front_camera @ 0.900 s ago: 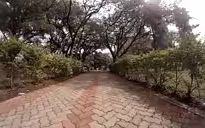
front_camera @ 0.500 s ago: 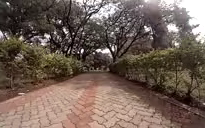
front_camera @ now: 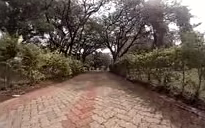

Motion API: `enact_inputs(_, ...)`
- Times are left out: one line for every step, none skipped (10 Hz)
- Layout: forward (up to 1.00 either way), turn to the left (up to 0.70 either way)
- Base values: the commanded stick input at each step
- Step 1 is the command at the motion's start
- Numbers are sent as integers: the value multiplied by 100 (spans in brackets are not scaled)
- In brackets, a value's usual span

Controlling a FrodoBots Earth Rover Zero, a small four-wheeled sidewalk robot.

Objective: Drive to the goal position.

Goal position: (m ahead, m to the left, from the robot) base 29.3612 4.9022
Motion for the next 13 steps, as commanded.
enact_inputs(70, 0)
enact_inputs(70, 0)
enact_inputs(70, 0)
enact_inputs(70, 0)
enact_inputs(70, 0)
enact_inputs(70, 0)
enact_inputs(70, 0)
enact_inputs(70, 0)
enact_inputs(70, 0)
enact_inputs(70, 0)
enact_inputs(70, 0)
enact_inputs(70, 0)
enact_inputs(70, 0)
